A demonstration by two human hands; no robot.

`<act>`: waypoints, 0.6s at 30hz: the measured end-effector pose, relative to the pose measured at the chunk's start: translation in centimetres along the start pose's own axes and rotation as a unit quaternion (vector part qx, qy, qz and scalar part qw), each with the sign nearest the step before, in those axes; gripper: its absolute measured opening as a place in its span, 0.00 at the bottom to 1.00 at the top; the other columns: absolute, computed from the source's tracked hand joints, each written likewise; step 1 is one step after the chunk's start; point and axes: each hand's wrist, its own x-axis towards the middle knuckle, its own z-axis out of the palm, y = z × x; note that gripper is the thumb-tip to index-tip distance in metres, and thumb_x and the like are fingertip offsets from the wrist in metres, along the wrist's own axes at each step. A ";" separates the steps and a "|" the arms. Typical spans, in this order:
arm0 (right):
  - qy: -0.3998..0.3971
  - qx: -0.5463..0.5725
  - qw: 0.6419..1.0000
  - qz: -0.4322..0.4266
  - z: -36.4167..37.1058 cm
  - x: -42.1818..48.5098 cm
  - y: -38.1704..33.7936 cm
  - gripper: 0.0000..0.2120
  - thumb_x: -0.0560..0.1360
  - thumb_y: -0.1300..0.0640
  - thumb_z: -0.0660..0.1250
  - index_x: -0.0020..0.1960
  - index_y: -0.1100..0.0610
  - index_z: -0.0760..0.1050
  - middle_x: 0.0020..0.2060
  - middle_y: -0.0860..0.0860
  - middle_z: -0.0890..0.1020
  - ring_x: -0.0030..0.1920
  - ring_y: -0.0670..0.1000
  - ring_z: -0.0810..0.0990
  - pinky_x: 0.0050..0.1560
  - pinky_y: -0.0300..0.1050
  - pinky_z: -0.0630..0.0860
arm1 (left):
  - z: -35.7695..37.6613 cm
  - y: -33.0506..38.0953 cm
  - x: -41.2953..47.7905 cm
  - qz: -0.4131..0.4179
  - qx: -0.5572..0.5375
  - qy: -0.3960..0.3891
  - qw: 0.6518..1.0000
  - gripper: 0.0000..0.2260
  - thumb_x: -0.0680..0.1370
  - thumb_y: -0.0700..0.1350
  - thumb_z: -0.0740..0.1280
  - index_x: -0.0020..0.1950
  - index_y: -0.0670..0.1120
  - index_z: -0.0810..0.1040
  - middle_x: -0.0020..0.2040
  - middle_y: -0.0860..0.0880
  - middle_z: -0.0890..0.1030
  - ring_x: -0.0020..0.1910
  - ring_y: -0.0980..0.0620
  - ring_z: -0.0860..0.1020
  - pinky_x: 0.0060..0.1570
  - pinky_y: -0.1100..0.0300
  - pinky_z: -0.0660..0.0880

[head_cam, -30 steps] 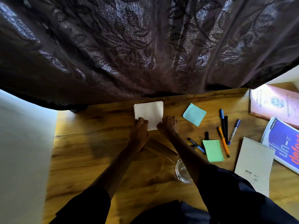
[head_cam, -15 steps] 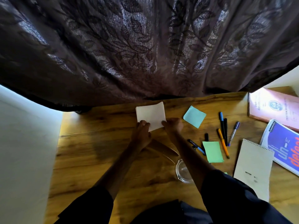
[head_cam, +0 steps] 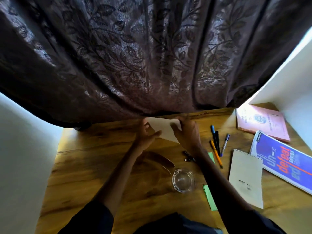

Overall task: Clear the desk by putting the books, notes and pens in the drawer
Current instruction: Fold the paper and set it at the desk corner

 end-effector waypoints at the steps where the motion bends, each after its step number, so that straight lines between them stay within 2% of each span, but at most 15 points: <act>1: 0.008 0.005 1.000 0.011 -1.2 -0.2 -0.2 0.08 0.77 0.54 0.70 0.53 0.56 0.82 0.41 0.49 0.85 0.37 0.44 0.82 0.33 0.26 0.68 | 0.3 0.6 -0.5 -0.013 -0.026 -0.034 0.999 0.41 0.71 0.52 0.78 0.78 0.52 0.60 0.73 0.56 0.67 0.71 0.55 0.67 0.62 0.58 0.73; 4: 0.072 0.065 0.991 0.092 -4.2 -0.5 0.2 0.06 0.75 0.55 0.73 0.52 0.53 0.84 0.38 0.44 0.83 0.36 0.35 0.78 0.33 0.25 0.69 | 1.0 1.5 -2.3 -0.008 -0.076 -0.110 0.991 0.23 0.77 0.51 0.74 0.70 0.49 0.73 0.62 0.52 0.81 0.62 0.51 0.80 0.50 0.63 0.80; 6: 0.097 0.099 0.980 0.141 -5.3 -0.6 1.1 0.06 0.74 0.55 0.74 0.51 0.52 0.84 0.39 0.44 0.83 0.37 0.35 0.78 0.33 0.25 0.70 | 1.5 1.7 -3.4 -0.018 -0.133 -0.144 0.980 0.16 0.79 0.50 0.71 0.65 0.48 0.77 0.57 0.50 0.84 0.58 0.50 0.83 0.53 0.56 0.82; 9: 0.110 0.088 0.974 0.175 -5.8 -0.9 2.4 0.07 0.73 0.52 0.74 0.47 0.56 0.83 0.40 0.49 0.86 0.38 0.46 0.83 0.36 0.44 0.78 | 2.3 1.9 -4.2 -0.038 -0.151 -0.128 0.980 0.17 0.79 0.49 0.71 0.65 0.46 0.78 0.58 0.48 0.84 0.58 0.50 0.83 0.52 0.55 0.82; 10: 0.115 0.077 0.973 0.183 -5.8 -0.9 2.8 0.09 0.73 0.51 0.75 0.47 0.56 0.83 0.41 0.50 0.86 0.39 0.49 0.83 0.38 0.46 0.80 | 2.5 2.0 -4.4 -0.043 -0.147 -0.115 0.981 0.17 0.78 0.49 0.72 0.65 0.44 0.78 0.59 0.47 0.84 0.58 0.49 0.83 0.52 0.55 0.82; 13: 0.123 0.038 0.974 0.186 -5.8 -1.3 3.3 0.10 0.74 0.51 0.73 0.49 0.57 0.83 0.42 0.50 0.85 0.39 0.49 0.82 0.37 0.42 0.76 | 2.7 2.1 -4.8 -0.050 -0.139 -0.079 0.986 0.18 0.77 0.48 0.73 0.65 0.43 0.79 0.59 0.46 0.84 0.58 0.48 0.83 0.52 0.54 0.83; 16: 0.113 0.014 0.979 0.168 -5.7 -1.7 3.5 0.09 0.77 0.54 0.68 0.51 0.57 0.84 0.44 0.51 0.86 0.41 0.50 0.83 0.39 0.44 0.80 | 2.7 2.1 -5.3 -0.065 -0.133 -0.047 0.988 0.19 0.76 0.46 0.74 0.65 0.43 0.79 0.58 0.47 0.84 0.56 0.50 0.83 0.50 0.57 0.83; 18: 0.107 -0.012 0.979 0.172 -5.4 -2.2 4.0 0.09 0.78 0.56 0.66 0.51 0.58 0.84 0.43 0.51 0.85 0.41 0.51 0.82 0.35 0.38 0.75 | 2.7 2.0 -5.7 -0.076 -0.131 -0.045 0.987 0.16 0.77 0.44 0.74 0.64 0.44 0.79 0.58 0.47 0.84 0.57 0.50 0.82 0.50 0.59 0.82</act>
